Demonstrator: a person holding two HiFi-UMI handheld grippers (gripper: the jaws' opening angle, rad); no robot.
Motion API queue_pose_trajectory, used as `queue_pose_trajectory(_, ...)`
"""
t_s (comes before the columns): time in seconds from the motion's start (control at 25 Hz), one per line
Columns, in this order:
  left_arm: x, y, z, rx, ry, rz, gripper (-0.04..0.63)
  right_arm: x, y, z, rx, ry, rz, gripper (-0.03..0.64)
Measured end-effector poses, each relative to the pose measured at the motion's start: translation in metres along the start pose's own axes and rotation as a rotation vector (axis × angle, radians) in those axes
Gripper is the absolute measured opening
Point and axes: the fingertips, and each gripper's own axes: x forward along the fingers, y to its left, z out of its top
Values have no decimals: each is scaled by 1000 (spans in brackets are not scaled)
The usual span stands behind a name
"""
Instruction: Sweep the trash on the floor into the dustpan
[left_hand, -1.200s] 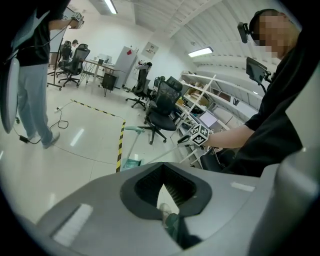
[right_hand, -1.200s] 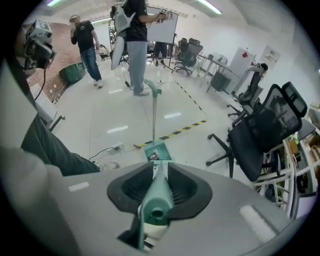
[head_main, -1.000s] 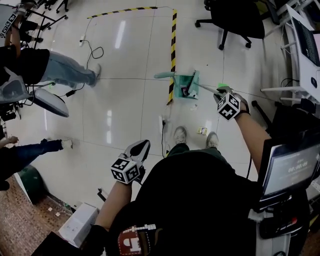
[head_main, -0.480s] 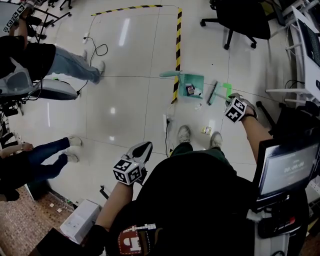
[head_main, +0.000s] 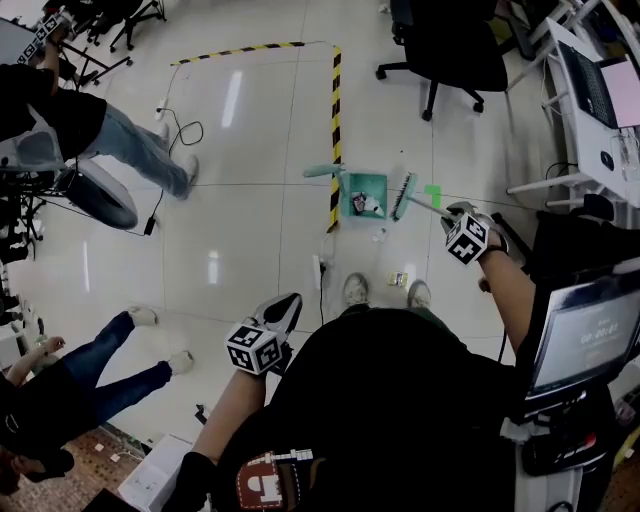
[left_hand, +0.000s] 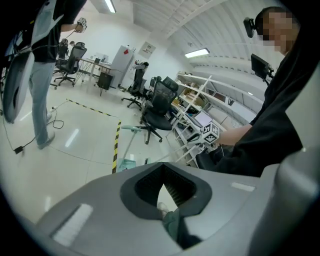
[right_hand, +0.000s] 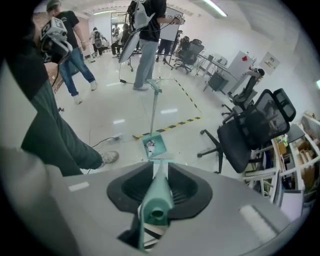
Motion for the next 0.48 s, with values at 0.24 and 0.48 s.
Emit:
queue_pose_trajectory(0.24, 32, -48, 13, 74, -19, -107, 3, -84, 27, -104, 114, 53, -24, 86)
queue_pose_trajectory(0.48, 52, -148, -12, 178, -35, -177, 3, -151, 76, -218, 210, 0, -79, 86)
